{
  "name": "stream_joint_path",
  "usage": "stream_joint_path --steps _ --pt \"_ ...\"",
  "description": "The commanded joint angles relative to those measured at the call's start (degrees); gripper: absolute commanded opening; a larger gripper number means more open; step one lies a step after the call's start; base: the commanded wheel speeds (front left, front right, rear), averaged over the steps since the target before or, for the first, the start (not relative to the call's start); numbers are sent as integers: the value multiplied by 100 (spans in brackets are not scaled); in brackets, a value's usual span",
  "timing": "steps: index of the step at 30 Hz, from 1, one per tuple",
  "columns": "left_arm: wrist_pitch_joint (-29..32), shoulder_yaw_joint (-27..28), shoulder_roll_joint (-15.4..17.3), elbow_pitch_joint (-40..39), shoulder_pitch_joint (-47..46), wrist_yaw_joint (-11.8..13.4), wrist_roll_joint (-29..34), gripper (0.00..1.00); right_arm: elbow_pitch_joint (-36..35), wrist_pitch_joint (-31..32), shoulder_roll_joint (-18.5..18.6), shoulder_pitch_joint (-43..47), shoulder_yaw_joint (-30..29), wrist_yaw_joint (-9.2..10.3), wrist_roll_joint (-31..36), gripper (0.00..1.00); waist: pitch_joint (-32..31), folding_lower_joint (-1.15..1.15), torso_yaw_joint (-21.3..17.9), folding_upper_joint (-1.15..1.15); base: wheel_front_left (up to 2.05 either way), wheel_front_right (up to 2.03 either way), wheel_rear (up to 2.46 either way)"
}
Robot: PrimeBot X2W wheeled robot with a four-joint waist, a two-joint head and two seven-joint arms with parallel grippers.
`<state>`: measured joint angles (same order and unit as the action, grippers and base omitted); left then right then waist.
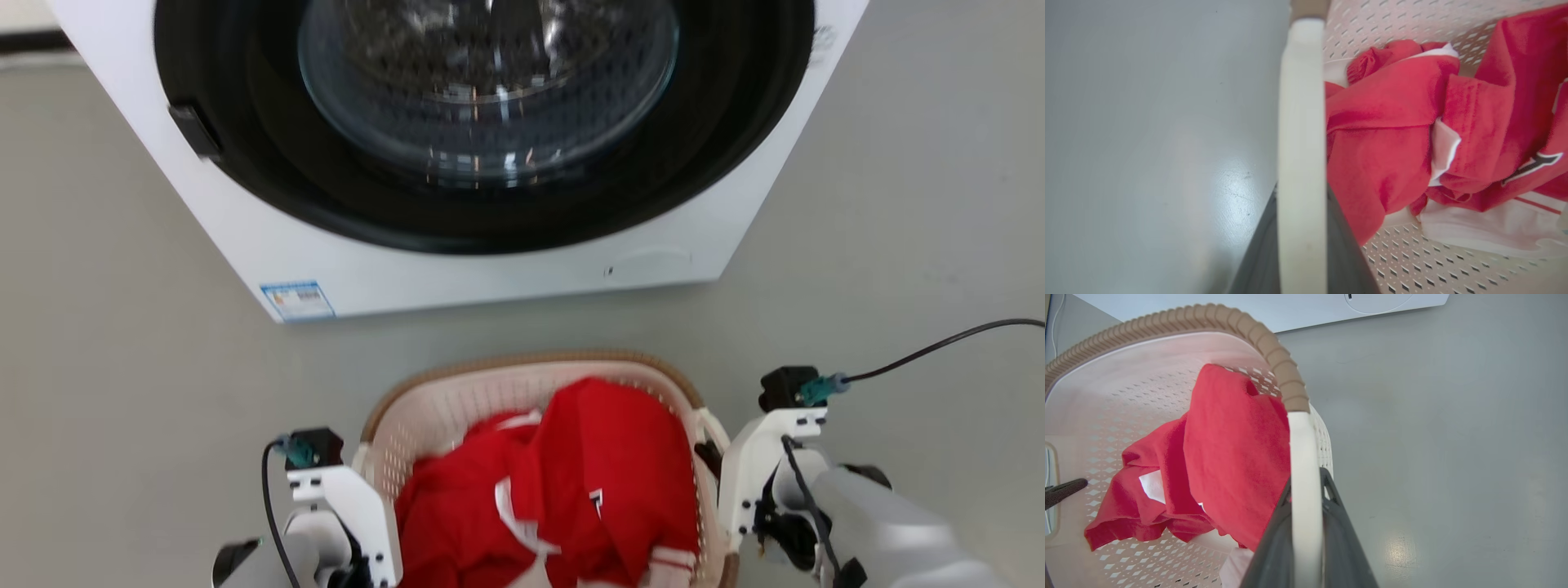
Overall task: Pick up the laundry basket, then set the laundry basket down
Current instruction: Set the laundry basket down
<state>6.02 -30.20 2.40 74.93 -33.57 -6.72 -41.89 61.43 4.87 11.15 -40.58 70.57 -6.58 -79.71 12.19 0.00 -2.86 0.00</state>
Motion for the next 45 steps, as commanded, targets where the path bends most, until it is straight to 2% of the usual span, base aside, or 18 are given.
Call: stream_joint_path --steps 1,22,34,45 --pt "-246 80 65 -133 -312 -18 41 0 -148 -140 -3 -88 16 -91 -17 0 339 0 34 0 0 0 0" --pt "-1484 -54 50 -125 -1309 138 84 0 -309 -1497 287 -717 9 -91 -39 0 2224 0 182 0 0 0 0" --pt "-1853 52 48 -165 -1742 164 -228 0 -392 -1854 437 -1095 -7 -91 -86 0 3096 0 222 0 0 0 0" --pt "-1984 -116 48 -217 -1980 204 -431 0 -438 -1974 514 -1358 -160 -91 -104 0 3585 0 286 0 0 0 0"
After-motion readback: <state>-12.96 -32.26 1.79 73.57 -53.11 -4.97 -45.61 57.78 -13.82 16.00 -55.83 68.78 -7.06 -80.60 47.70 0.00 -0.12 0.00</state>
